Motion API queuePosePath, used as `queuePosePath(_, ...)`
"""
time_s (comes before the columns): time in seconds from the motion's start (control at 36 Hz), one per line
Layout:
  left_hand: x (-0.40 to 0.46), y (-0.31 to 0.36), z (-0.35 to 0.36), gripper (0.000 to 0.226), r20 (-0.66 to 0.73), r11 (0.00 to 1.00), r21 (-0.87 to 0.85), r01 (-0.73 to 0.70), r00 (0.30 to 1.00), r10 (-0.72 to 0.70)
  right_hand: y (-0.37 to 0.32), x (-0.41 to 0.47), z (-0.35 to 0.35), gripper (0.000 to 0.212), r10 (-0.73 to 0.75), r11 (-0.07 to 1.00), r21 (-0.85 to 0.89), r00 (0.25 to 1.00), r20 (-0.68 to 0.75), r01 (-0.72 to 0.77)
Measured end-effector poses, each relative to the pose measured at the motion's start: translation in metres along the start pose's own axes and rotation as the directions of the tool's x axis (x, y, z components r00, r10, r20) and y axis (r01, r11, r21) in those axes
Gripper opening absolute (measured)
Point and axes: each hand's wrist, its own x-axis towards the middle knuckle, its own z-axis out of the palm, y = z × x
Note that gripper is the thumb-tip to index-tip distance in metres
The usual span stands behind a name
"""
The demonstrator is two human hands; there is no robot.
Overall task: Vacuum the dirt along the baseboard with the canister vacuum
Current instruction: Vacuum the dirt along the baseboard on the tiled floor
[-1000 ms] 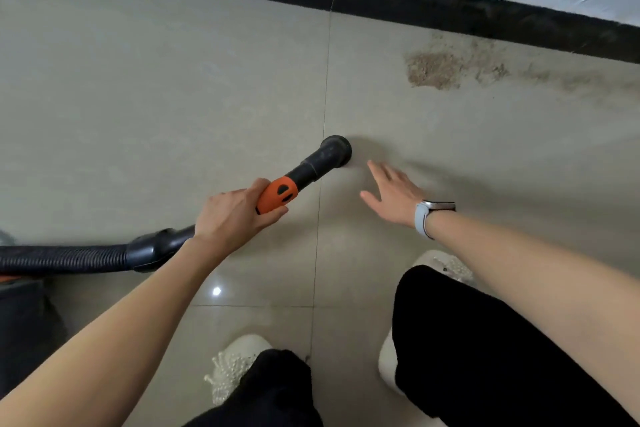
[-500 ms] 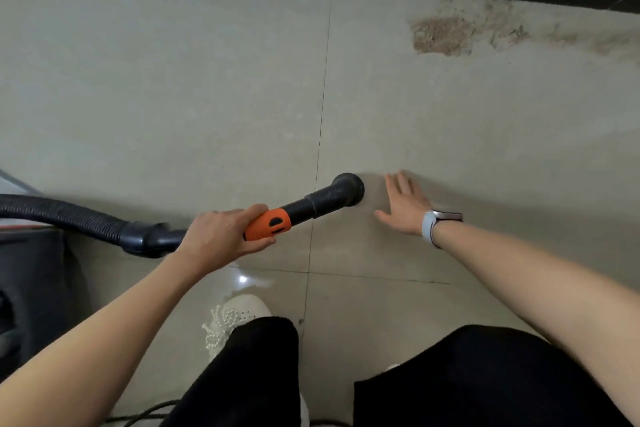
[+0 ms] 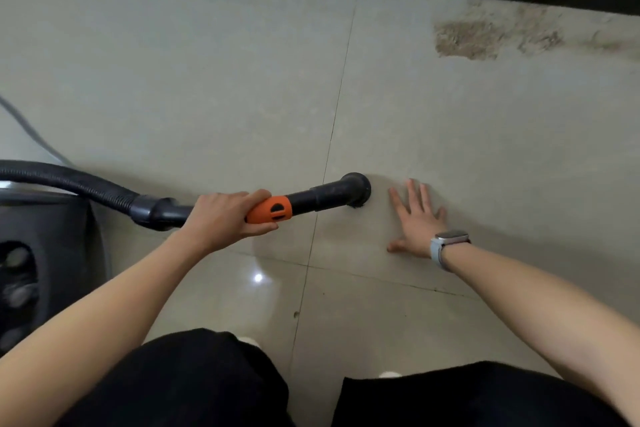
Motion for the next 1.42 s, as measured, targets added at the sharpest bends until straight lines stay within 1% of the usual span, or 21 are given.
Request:
queuePosePath(0.06,0.007,-0.003,0.002,0.054,-0.039,0.999,-0.034,0.013,0.999,-0.014,-0.002,0.003,0.004,0.120,0.014,1.000,-0.008,1.000,-0.022,-0.014)
queuePosePath(0.11,0.011,-0.003,0.002,0.052,-0.103,0.997,-0.059,0.040,0.994,-0.046,-0.001,0.004,0.004,0.116,0.006,1.000,-0.001,1.000,-0.027,-0.006)
queuePosePath(0.25,0.015,-0.023,-0.013,0.049,-0.211,0.979,-0.152,0.138,0.963,-0.169,0.010,0.008,-0.008,0.084,-0.036,0.998,0.039,0.995,-0.093,0.040)
queuePosePath(0.33,0.020,-0.044,-0.024,0.047,-0.144,0.969,-0.176,0.172,0.969,-0.198,0.007,0.010,-0.018,0.061,-0.034,0.994,0.102,0.989,-0.142,0.049)
queuePosePath(0.44,0.018,-0.068,-0.027,0.046,0.042,0.984,-0.128,0.122,0.992,-0.117,-0.015,-0.005,-0.030,0.050,-0.041,0.990,0.124,0.987,-0.156,0.061)
queuePosePath(0.53,0.005,-0.080,-0.021,0.048,0.095,0.997,-0.075,-0.005,0.995,0.012,-0.036,-0.018,-0.028,0.046,-0.089,0.992,0.082,0.991,-0.102,0.098)
queuePosePath(0.61,-0.012,-0.088,-0.007,0.070,0.141,0.981,-0.037,-0.188,0.971,0.192,-0.053,-0.025,-0.026,0.039,-0.132,0.991,0.028,0.990,-0.042,0.133)
queuePosePath(0.67,-0.021,-0.086,0.001,0.082,0.184,0.958,-0.008,-0.285,0.942,0.282,-0.062,-0.028,-0.029,0.030,-0.126,0.992,0.012,0.989,-0.080,0.128)
queuePosePath(0.69,-0.024,-0.085,0.004,0.084,0.184,0.952,0.003,-0.307,0.936,0.302,-0.065,-0.029,-0.031,0.027,-0.116,0.993,0.010,0.988,-0.106,0.118)
queuePosePath(0.75,-0.021,-0.084,0.007,0.082,0.111,0.955,0.017,-0.295,0.950,0.291,-0.069,-0.032,-0.034,0.023,-0.088,0.996,0.014,0.988,-0.131,0.090)
queuePosePath(0.81,-0.009,-0.084,0.000,0.066,0.016,0.984,0.014,-0.178,0.984,0.178,-0.074,-0.035,-0.035,0.025,-0.055,0.998,0.019,0.989,-0.136,0.058)
queuePosePath(0.86,0.008,-0.087,-0.013,0.052,-0.048,0.999,-0.034,-0.022,0.999,0.020,-0.081,-0.037,-0.033,0.028,-0.014,0.996,0.083,0.989,-0.148,0.026)
queuePosePath(0.92,0.022,-0.093,-0.025,0.050,-0.061,0.993,-0.103,0.057,0.996,-0.063,-0.093,-0.040,-0.032,0.030,0.024,0.974,0.226,0.984,-0.179,0.018)
queuePosePath(0.97,0.025,-0.096,-0.032,0.050,-0.012,0.994,-0.100,0.045,0.999,-0.047,-0.110,-0.043,-0.028,0.032,0.040,0.931,0.360,0.969,-0.245,0.053)
queuePosePath(1.06,0.014,-0.099,-0.025,0.050,0.074,0.998,-0.043,-0.047,0.996,0.050,-0.141,-0.048,-0.019,0.031,0.063,0.857,0.498,0.932,-0.356,0.132)
queuePosePath(1.11,0.001,-0.104,-0.016,0.051,0.091,0.993,-0.018,-0.117,0.989,0.118,-0.163,-0.049,-0.010,0.033,0.016,0.870,0.441,0.882,-0.472,0.220)
queuePosePath(1.17,-0.011,-0.112,-0.010,0.055,0.110,0.985,0.004,-0.174,0.979,0.173,-0.183,-0.045,-0.003,0.044,-0.136,0.908,0.247,0.795,-0.591,0.339)
queuePosePath(1.22,-0.017,-0.119,-0.009,0.059,0.160,0.969,0.060,-0.238,0.961,0.226,-0.196,-0.033,-0.001,0.058,-0.279,0.914,0.071,0.747,-0.603,0.399)
queuePosePath(1.28,-0.018,-0.124,-0.011,0.053,0.206,0.959,0.113,-0.258,0.951,0.231,-0.205,-0.019,-0.006,0.062,-0.352,0.915,-0.015,0.781,-0.517,0.403)
queuePosePath(1.33,-0.015,-0.127,-0.015,0.049,0.194,0.958,0.173,-0.227,0.962,0.193,-0.211,-0.006,-0.015,0.053,-0.386,0.915,-0.063,0.823,-0.416,0.398)
queuePosePath(1.42,-0.003,-0.134,-0.021,0.051,0.043,0.979,0.173,-0.105,0.994,0.099,-0.215,0.010,-0.034,0.046,-0.352,0.918,0.005,0.819,-0.453,0.398)
